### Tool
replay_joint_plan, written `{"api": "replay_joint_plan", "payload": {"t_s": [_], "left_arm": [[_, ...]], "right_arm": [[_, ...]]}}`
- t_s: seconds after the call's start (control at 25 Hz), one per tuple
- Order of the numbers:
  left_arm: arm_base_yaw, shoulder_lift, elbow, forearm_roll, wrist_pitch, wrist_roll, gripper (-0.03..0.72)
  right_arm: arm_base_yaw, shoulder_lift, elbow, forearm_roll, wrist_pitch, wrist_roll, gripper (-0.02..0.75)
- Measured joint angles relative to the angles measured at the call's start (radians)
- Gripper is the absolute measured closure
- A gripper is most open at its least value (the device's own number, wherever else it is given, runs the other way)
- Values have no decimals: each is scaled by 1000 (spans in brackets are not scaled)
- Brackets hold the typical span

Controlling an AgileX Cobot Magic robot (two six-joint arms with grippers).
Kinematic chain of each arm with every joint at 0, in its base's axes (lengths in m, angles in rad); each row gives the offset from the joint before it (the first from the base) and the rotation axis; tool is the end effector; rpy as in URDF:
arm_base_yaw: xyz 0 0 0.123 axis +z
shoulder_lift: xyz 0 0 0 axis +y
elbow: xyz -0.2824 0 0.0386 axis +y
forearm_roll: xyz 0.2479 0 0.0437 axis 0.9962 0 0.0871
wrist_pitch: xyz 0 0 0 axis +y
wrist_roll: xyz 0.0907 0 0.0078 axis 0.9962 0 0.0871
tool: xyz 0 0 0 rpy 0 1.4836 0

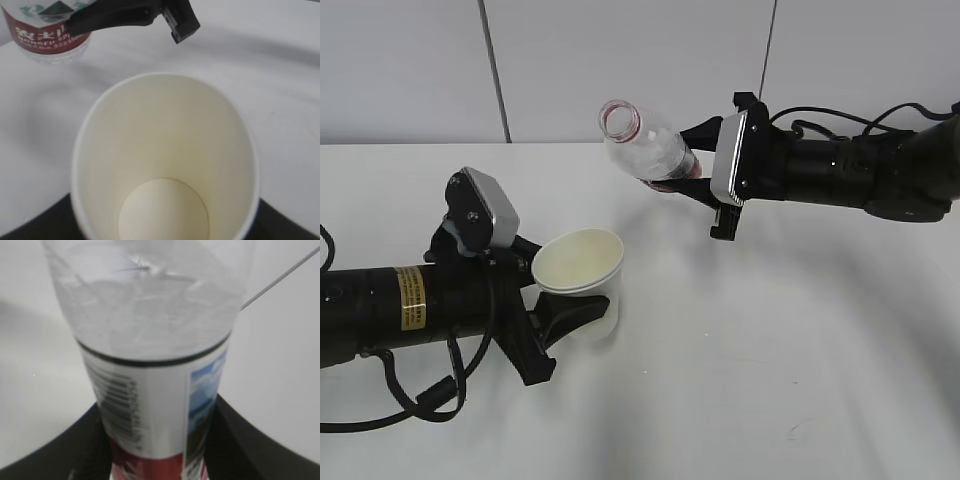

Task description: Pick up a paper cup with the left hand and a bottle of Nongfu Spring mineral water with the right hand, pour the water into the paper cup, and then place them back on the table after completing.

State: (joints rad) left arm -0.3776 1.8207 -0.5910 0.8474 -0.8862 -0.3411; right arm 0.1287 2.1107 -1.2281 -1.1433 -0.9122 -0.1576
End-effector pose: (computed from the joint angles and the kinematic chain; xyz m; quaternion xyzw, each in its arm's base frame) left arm 0.2573 -0.1588 0.1350 0.4135 0.7142 -0.2832 0.4885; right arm 0.4179 0.1201 0.1627 -0.6140 0.4762 0.0279 0.6288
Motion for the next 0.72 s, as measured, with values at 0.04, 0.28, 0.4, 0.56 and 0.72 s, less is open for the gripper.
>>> {"api": "replay_joint_plan", "payload": {"t_s": [0.04,0.28,0.4,0.56,0.72], "left_arm": [[0,0,0,0,5,0,301],[0,0,0,13,14,-1,301],[0,0,0,14,14,-2,301],[0,0,0,28,14,-22,301],[0,0,0,57,13,-29,302]], "right_arm": [[0,0,0,0,2,-15,382],[0,0,-1,-2,15,-117,383],[0,0,-3,2,15,-146,384],[0,0,-4,4,15,-205,384],[0,0,-22,6,15,-230,384]]}}
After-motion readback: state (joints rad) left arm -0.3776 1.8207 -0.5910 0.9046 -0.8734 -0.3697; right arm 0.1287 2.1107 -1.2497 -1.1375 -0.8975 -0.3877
